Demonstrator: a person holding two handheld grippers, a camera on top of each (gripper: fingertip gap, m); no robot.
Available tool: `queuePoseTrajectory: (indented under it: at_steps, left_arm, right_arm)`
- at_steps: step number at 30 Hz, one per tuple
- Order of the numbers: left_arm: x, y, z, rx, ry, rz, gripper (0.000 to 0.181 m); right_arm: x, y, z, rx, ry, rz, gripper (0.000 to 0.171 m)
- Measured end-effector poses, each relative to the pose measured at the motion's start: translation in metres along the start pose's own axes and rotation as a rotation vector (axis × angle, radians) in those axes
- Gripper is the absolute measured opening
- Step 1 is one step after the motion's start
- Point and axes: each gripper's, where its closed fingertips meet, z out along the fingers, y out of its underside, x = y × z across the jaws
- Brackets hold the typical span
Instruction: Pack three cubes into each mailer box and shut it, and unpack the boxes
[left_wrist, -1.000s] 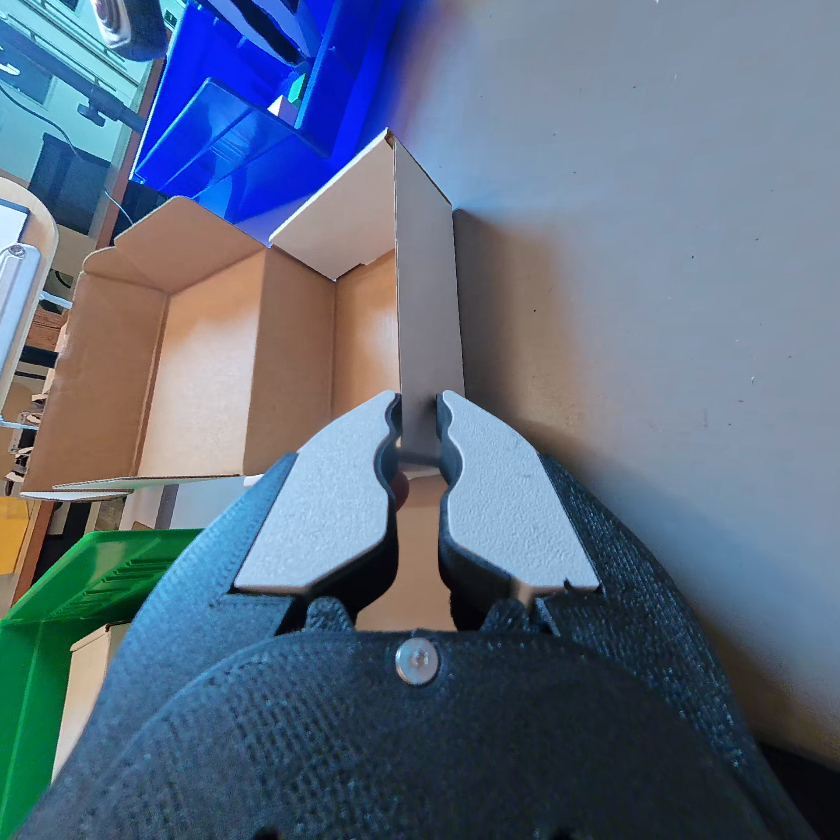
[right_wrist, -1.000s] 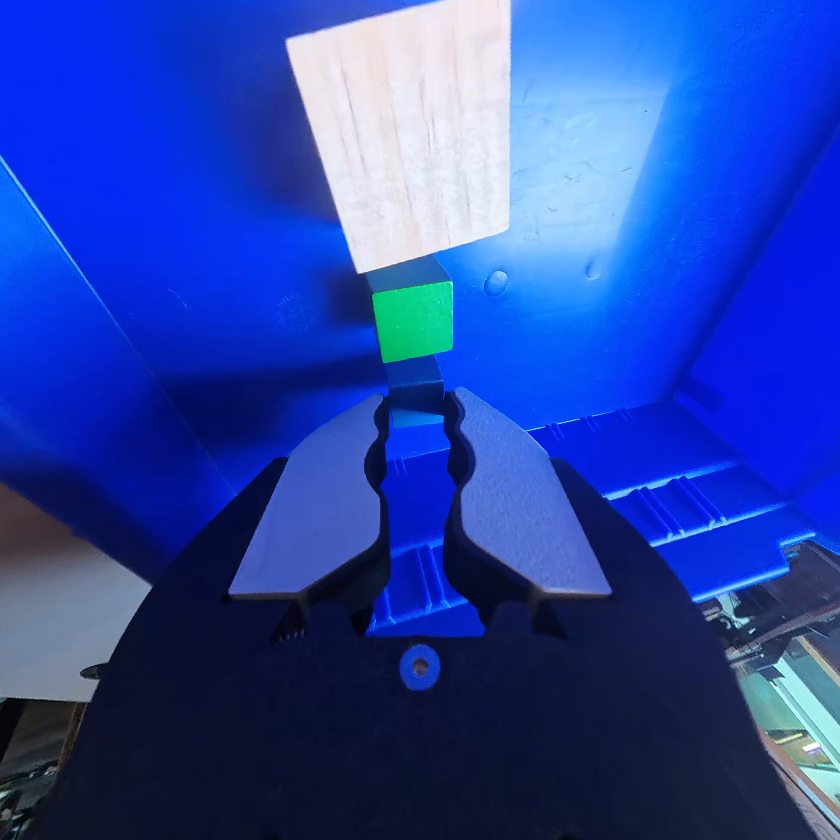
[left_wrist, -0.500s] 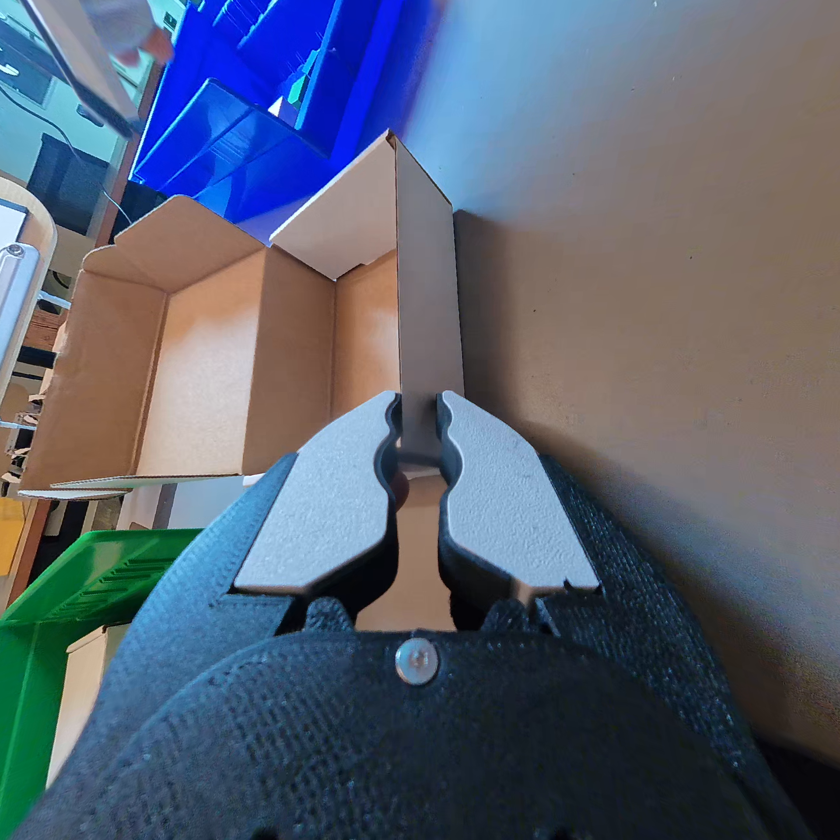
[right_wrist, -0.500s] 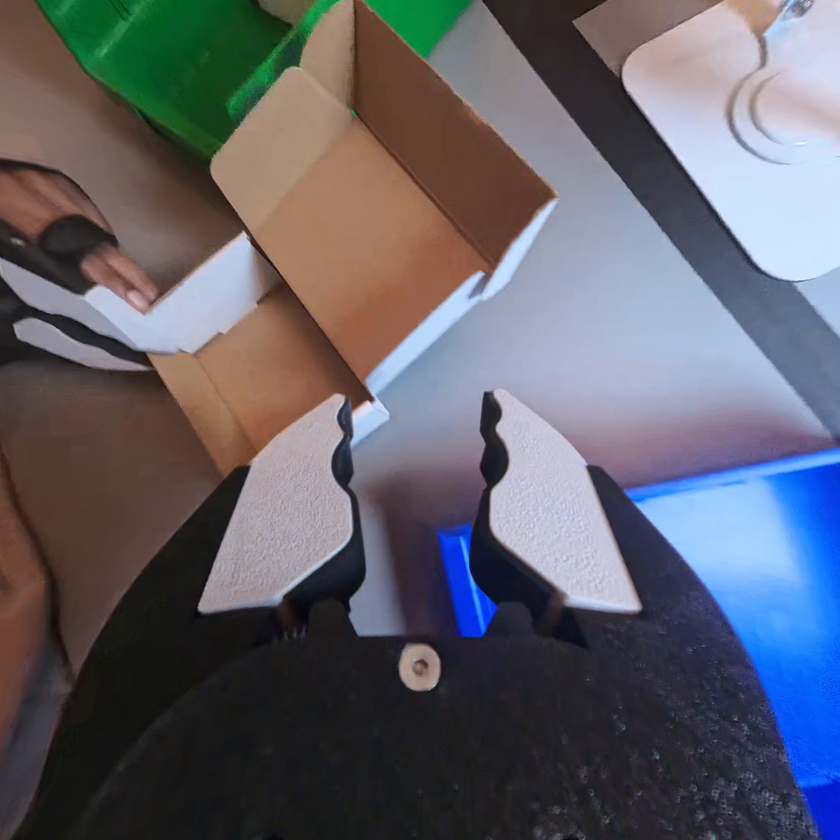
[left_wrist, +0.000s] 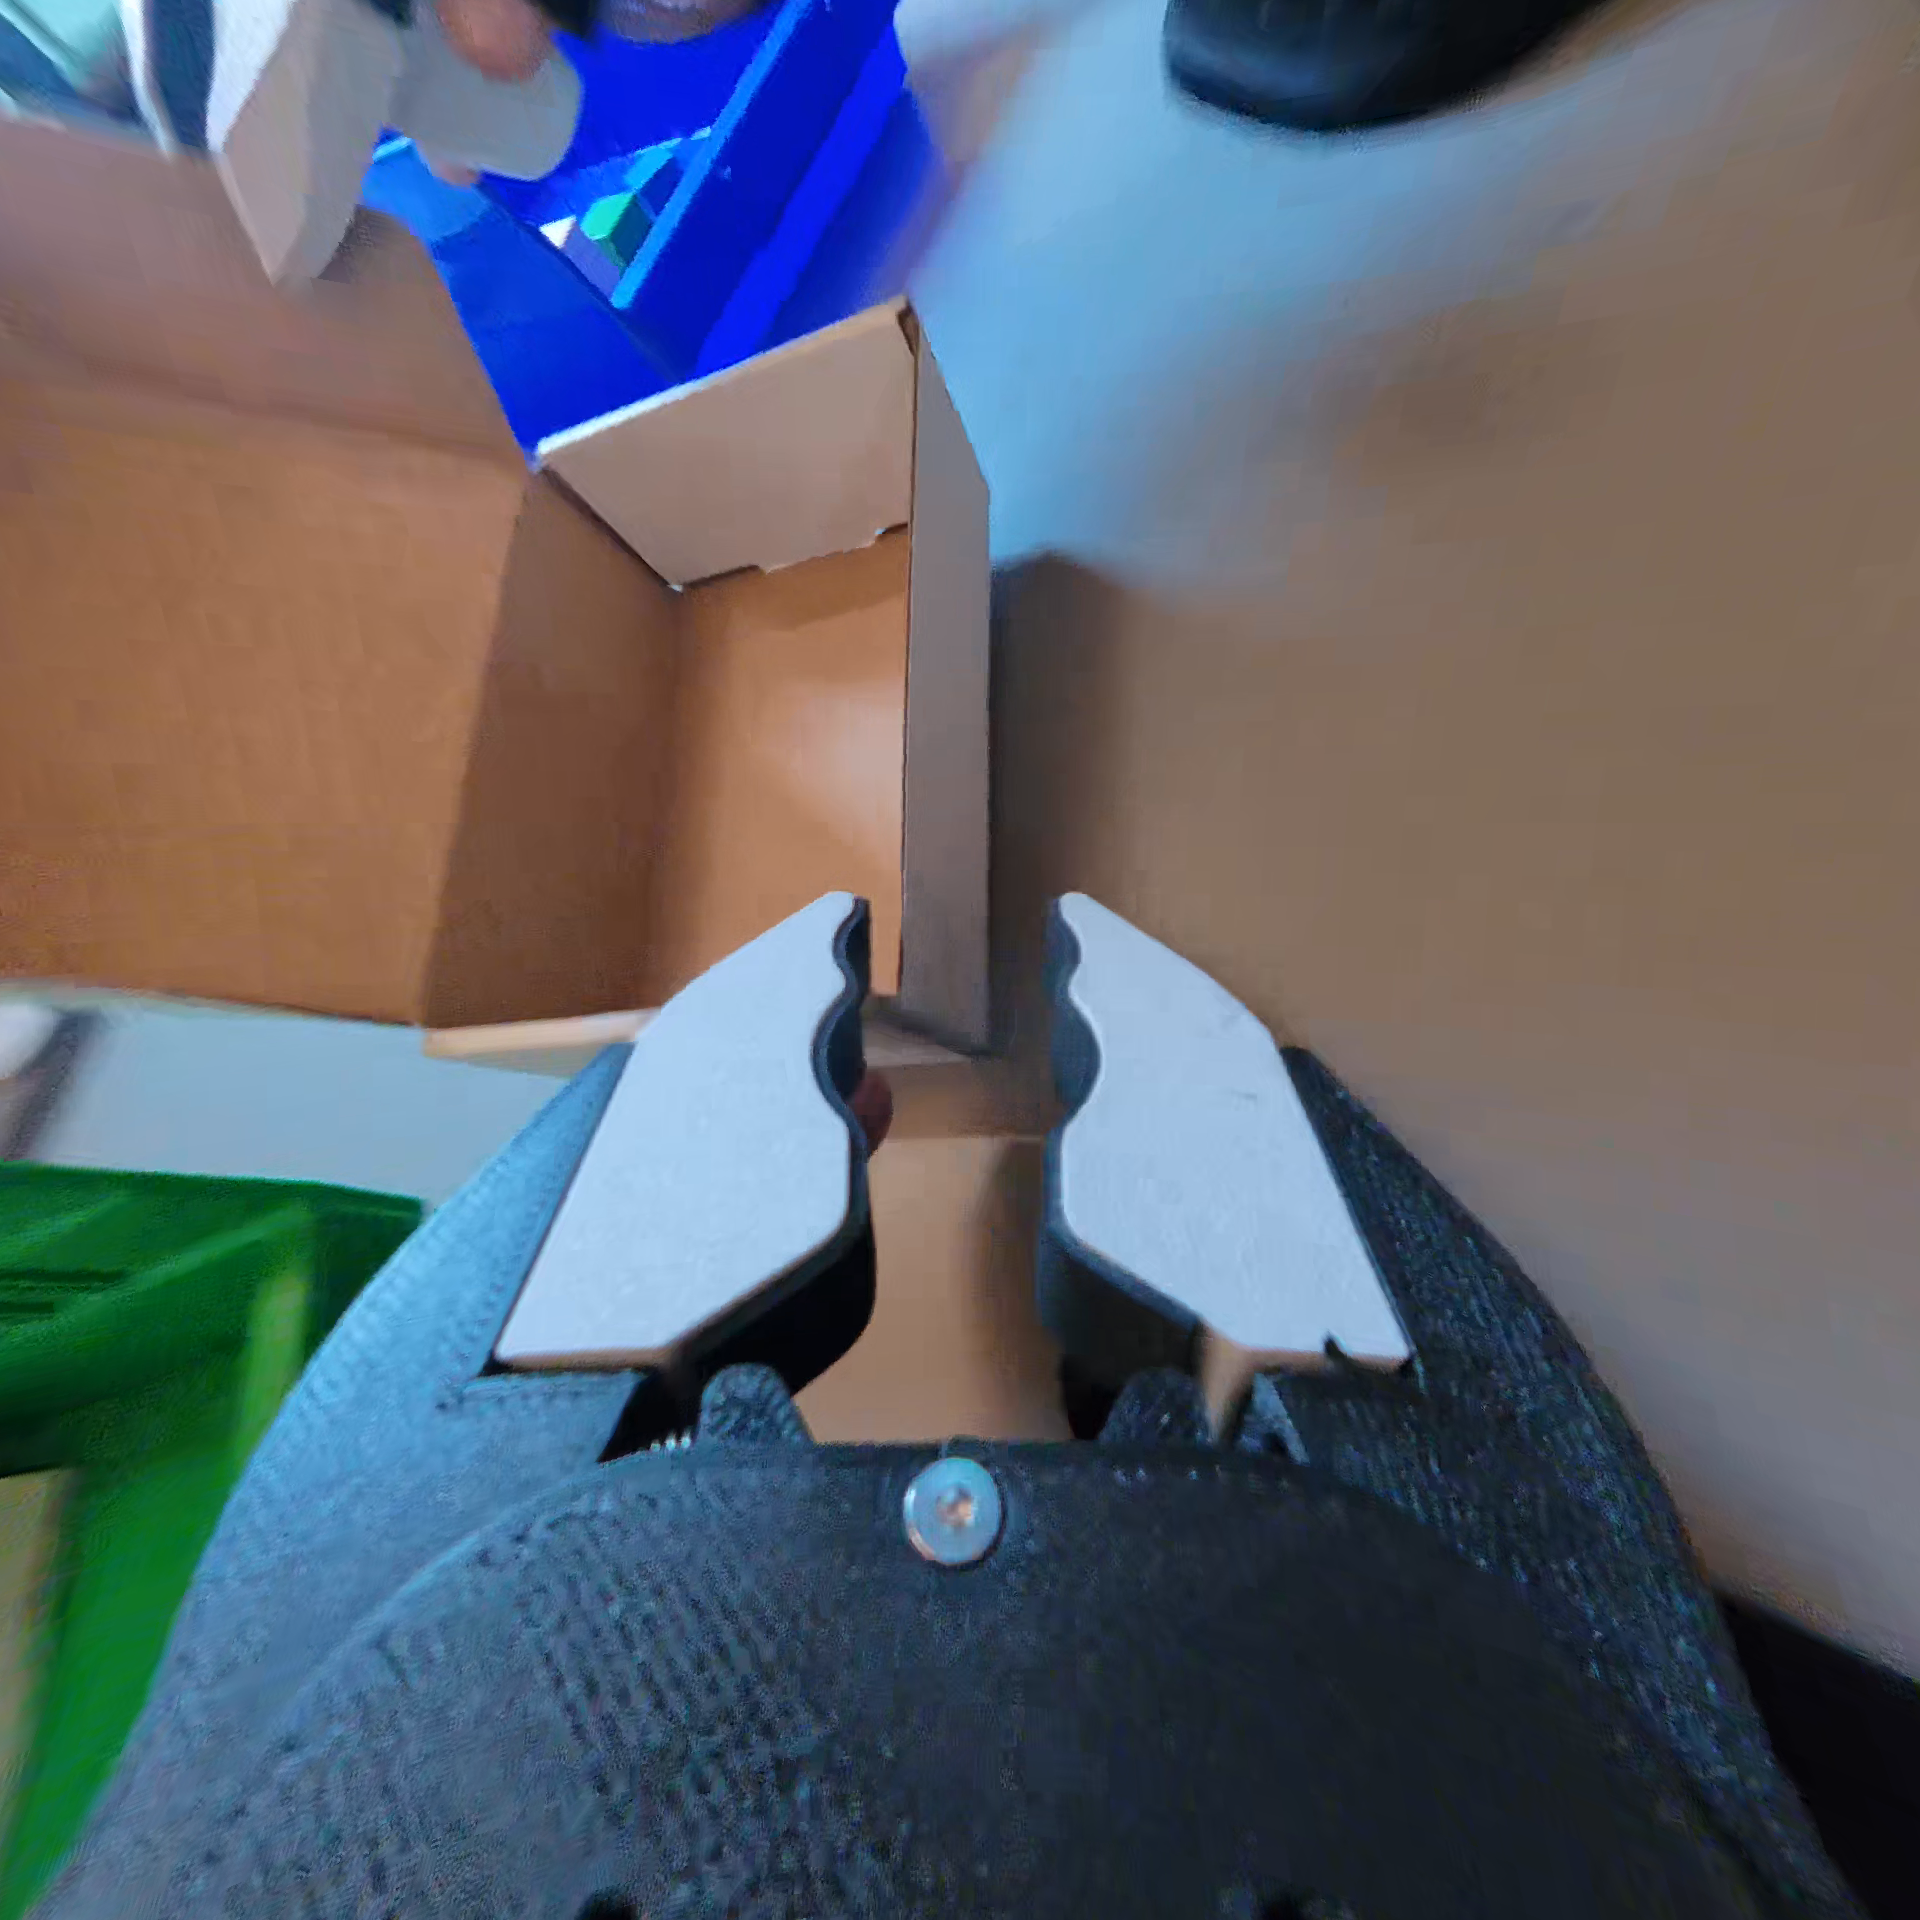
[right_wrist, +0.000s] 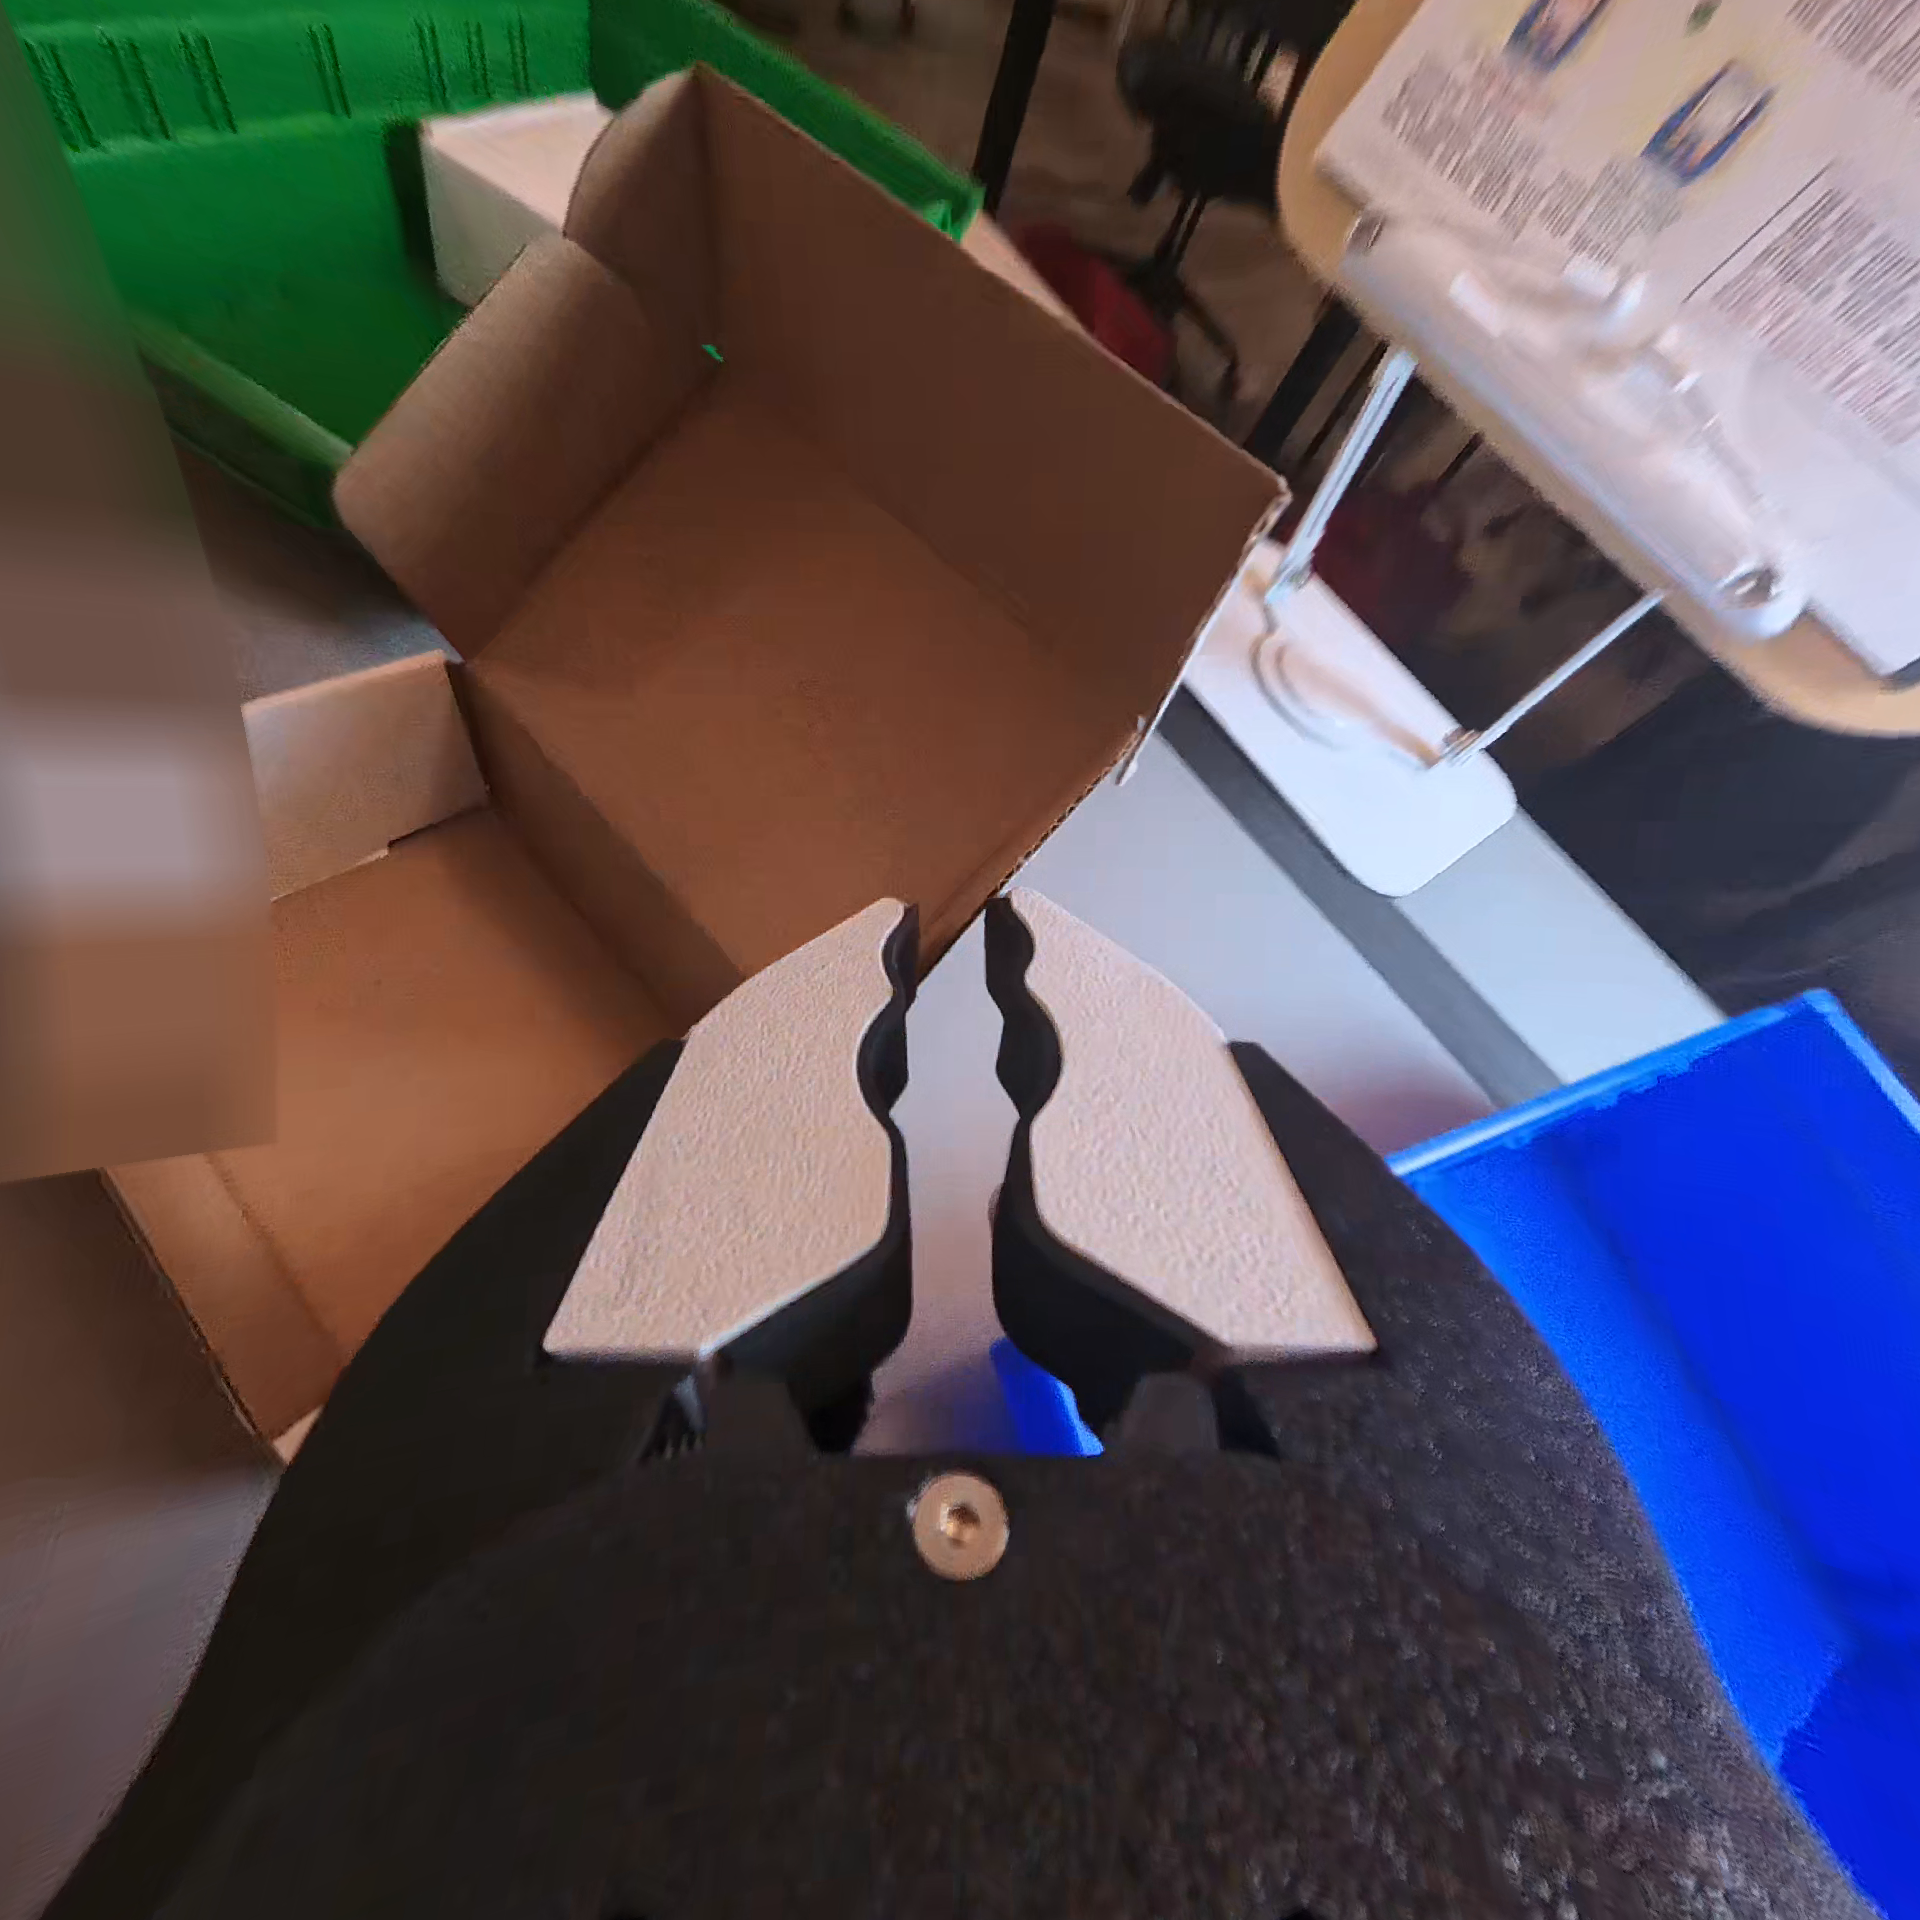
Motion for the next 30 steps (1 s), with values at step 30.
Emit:
queuePoseTrajectory:
  at_steps: [30]
  left_arm:
    - [-0.069,-0.054,-0.047,0.385,-0.229,-0.39,0.028]
  right_arm:
    - [-0.079,0.014,-0.078,0.413,0.118,-0.384,0.02]
